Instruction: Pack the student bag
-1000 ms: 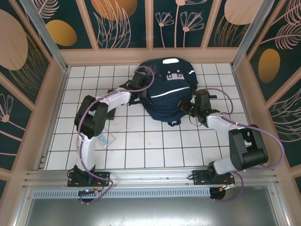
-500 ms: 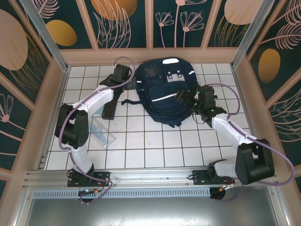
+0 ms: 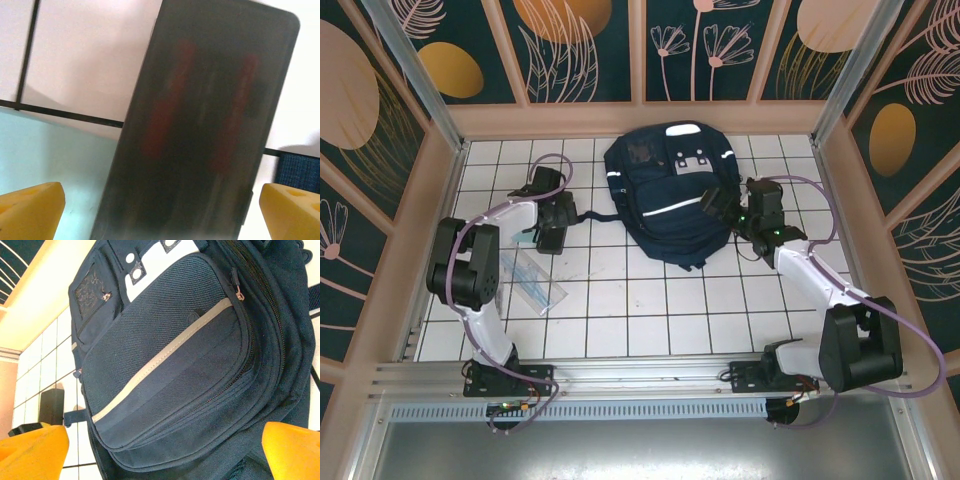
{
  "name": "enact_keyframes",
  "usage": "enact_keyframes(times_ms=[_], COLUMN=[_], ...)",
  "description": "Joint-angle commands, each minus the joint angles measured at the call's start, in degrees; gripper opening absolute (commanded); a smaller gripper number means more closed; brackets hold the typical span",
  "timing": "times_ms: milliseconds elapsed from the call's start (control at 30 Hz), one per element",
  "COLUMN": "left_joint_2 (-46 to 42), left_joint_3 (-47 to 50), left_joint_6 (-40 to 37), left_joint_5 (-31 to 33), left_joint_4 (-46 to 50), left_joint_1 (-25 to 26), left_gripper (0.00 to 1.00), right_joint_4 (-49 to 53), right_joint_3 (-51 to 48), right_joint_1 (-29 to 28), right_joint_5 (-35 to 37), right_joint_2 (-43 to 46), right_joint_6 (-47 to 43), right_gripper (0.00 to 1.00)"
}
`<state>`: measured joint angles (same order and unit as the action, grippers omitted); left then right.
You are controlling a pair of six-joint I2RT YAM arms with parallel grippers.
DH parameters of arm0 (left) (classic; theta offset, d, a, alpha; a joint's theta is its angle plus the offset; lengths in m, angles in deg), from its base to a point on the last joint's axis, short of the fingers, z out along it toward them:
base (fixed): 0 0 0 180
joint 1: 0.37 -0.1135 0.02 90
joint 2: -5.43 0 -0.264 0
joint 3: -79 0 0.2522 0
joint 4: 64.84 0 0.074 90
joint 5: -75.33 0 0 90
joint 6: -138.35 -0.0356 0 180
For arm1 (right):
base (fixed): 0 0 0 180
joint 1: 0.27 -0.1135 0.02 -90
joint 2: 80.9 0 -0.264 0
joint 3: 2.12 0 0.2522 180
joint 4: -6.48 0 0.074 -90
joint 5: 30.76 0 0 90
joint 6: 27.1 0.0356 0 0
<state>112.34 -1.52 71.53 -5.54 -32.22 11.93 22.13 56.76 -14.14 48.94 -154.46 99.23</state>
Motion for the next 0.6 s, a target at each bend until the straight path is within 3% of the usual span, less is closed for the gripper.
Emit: enact_keyframes(times_ms=[0,233,400,567], left_joint_2=[2.63,6.60,8.94,6.67], left_joint_3=[-1.37,-4.16,-6.91,-7.72], left_joint_6=[-0.75,-2.57,-3.14,-2.43], left_joint_5=[-4.16,-5.69,-7.01,-4.39], left_joint_4=[-2.17,-3.40,-2.24,-0.04], left_joint_1=[-0.54,-0.57,-0.53,-0.39], left_gripper=[0.99,0.98,0.85,0.84], right_joint_4=[-1.04,-2.15,-1.91,-1.72], right_joint_3=[-0.52,-0.59,0.62,1.13], right_joint_1=[-0.32,-0.95,-1.81,-2.64], right_joint_5=[0.48,-0.24,-0.10,1.15], right_joint_2=[-0.36,-1.79,-2.88,-3.43], right_joint_6=[1.11,2.43,2.41,2.50], right_gripper=[0.99,0.99,0.99,0.99])
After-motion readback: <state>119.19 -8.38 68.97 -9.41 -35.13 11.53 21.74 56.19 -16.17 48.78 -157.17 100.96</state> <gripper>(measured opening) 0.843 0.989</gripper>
